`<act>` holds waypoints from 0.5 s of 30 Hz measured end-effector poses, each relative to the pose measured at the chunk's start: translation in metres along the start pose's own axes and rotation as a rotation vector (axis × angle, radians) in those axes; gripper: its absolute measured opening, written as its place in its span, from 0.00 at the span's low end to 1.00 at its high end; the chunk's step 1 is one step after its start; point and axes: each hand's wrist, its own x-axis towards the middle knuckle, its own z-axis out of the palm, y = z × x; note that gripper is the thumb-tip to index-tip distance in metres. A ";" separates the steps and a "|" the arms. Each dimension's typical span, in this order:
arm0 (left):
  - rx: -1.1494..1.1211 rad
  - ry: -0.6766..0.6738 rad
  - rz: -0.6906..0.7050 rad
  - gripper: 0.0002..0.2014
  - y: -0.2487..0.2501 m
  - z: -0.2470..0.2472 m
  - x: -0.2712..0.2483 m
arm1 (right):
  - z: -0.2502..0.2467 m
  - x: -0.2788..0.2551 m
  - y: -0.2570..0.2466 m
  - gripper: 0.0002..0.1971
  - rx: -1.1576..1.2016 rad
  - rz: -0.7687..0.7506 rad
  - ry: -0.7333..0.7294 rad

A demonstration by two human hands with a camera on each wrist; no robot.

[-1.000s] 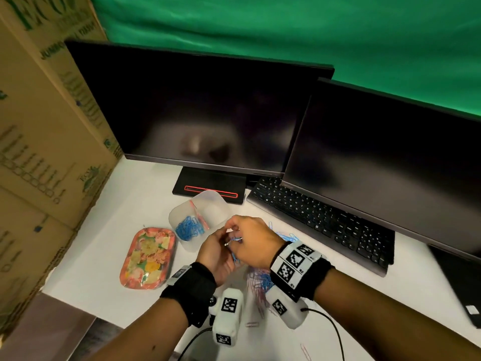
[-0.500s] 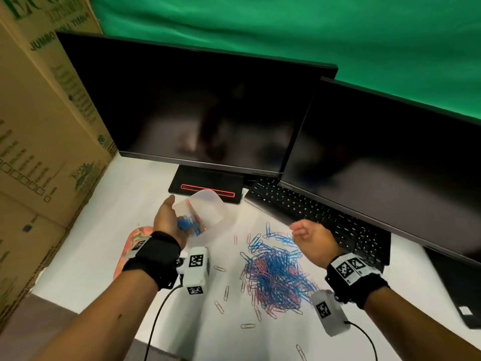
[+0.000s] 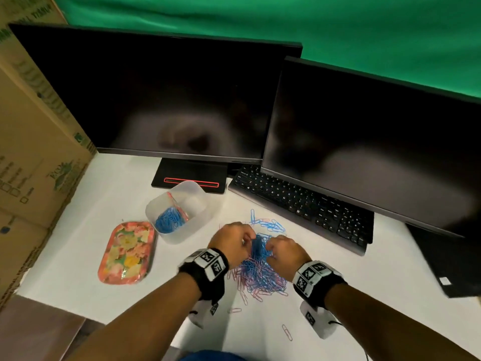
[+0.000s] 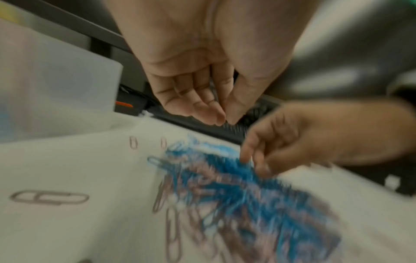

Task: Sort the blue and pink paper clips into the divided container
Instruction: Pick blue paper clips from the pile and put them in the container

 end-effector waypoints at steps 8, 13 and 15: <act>0.295 -0.164 -0.060 0.14 0.000 0.040 0.014 | 0.009 0.003 -0.008 0.09 -0.037 0.012 -0.009; 0.240 -0.147 -0.106 0.11 -0.003 0.040 0.016 | 0.006 -0.001 0.004 0.09 0.098 0.042 0.002; 0.142 -0.129 -0.145 0.09 -0.005 0.038 0.017 | 0.002 -0.004 0.012 0.08 0.244 0.075 0.029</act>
